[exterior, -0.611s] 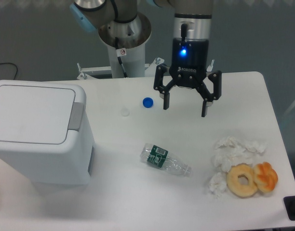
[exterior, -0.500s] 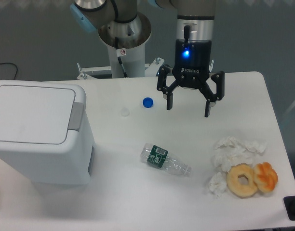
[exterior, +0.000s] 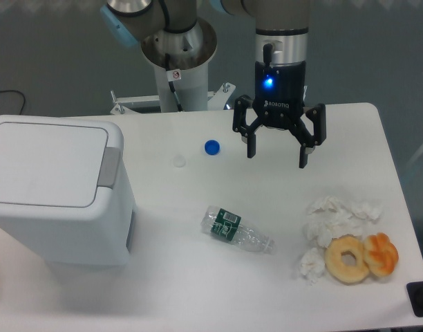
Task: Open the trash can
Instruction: 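Move the open gripper across the table toward the white trash bin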
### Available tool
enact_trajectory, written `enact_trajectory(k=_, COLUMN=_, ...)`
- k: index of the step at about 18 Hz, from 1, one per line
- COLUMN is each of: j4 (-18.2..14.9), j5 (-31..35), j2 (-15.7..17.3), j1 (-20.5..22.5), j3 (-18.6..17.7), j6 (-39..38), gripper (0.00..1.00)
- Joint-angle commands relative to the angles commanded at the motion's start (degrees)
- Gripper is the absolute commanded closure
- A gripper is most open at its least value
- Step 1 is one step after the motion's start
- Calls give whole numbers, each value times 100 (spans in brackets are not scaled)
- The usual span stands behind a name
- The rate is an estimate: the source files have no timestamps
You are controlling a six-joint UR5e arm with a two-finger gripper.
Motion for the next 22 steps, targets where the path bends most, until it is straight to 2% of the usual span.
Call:
enact_trajectory(k=7, j4=18, j5=149, j2=-35, j1=-53, j3=-299, j6=9, gripper=0)
enact_trajectory(k=12, j4=27, j5=711, j2=-184, j1=-430, j3=-247, j6=-122, gripper=0)
enact_trajectory(k=16, j4=35, j5=686, j2=-281, j1=-711, j3=-211, j6=-859, gripper=0)
enact_trajectory(k=20, j4=44, j5=677, j2=-325, j1=-862, j3=-132, j6=-2168, gripper=0)
enact_trajectory(k=22, j4=53, j5=624, j2=-325, j1=-966, j3=-71, j6=-2346, gripper=0)
